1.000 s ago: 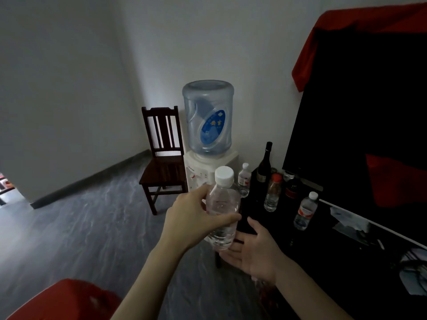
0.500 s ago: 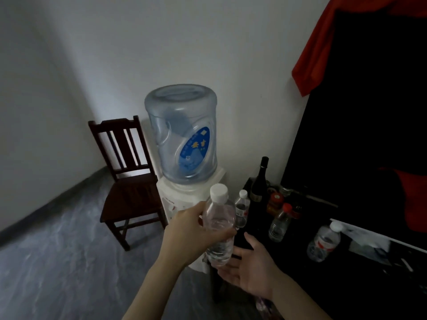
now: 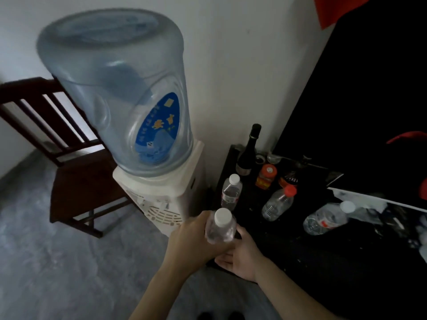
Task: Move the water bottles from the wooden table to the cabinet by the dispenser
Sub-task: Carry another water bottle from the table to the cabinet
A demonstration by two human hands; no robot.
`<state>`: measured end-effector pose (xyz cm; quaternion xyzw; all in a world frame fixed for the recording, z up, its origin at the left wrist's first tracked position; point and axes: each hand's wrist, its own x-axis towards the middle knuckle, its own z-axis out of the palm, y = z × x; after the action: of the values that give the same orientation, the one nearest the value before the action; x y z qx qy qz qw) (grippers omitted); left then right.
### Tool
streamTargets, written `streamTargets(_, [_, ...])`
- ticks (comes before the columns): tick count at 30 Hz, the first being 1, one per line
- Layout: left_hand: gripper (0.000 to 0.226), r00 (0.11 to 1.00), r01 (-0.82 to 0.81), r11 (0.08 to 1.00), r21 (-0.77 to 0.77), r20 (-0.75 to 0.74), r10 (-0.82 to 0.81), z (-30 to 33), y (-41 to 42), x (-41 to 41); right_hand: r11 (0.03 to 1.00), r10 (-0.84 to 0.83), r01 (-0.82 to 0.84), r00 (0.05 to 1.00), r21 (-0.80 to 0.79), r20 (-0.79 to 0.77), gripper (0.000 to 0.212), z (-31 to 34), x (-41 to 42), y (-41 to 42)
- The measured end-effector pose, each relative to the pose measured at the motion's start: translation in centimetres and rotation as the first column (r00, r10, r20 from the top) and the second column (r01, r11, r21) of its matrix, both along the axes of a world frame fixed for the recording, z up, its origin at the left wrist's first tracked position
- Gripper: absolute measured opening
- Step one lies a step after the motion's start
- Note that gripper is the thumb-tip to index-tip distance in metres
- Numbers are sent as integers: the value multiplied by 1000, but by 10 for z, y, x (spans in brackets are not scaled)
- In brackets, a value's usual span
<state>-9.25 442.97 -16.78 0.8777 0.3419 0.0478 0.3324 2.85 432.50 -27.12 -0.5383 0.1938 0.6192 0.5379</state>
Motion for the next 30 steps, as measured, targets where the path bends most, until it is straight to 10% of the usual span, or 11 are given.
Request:
streamTargets(10, [59,998,-4,979,-204,64,17,-91,21,27,973,-70,120,968,-199,243,46,-57,17,18])
streamTargets(22, [45,993,26,969,-244,116,3,-130,7,44,974,-52,79,990,-210,131,38,-59,34,24])
streamTargets(30, [98,985,26,955,-294,-158,-76,-131,13,38,944,255,-157,906,-291,337,28,-26,57,21])
